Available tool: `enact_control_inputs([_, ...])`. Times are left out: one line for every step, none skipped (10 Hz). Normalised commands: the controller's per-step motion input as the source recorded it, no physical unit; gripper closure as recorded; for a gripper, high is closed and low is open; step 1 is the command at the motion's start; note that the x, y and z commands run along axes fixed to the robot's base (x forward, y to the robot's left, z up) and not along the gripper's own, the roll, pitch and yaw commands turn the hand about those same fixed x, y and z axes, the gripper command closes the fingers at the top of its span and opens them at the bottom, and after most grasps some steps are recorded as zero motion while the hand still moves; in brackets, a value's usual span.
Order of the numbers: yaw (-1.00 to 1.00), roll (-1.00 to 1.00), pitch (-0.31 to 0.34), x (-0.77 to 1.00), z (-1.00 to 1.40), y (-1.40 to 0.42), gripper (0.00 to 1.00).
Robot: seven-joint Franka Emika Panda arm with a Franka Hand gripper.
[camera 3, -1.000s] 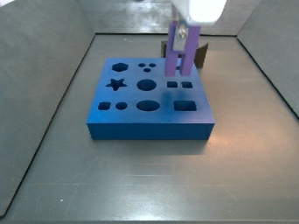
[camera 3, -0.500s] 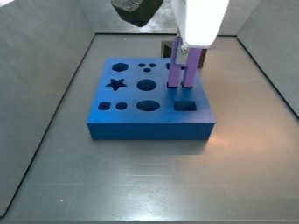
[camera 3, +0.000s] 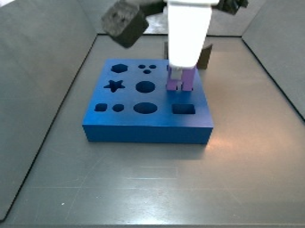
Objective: Insert the double-square object.
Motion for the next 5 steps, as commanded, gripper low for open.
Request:
enact_control_inputs([-0.13, -0.03, -0.099, 0.00, -0.46, 0.00, 1.00])
enact_control_inputs([-0.03, -0.02, -0.066, 0.00, -0.36, 0.00, 1.00])
enact_control_inputs([0.00, -0.03, -0.054, -0.02, 0.00, 0.01, 1.00])
enact_control_inputs([0.00, 0.01, 0.034, 0.02, 0.00, 0.00, 1.00])
enact_control_inputs([0.00, 0.00, 0.009, 0.00, 0.00, 0.00, 1.00])
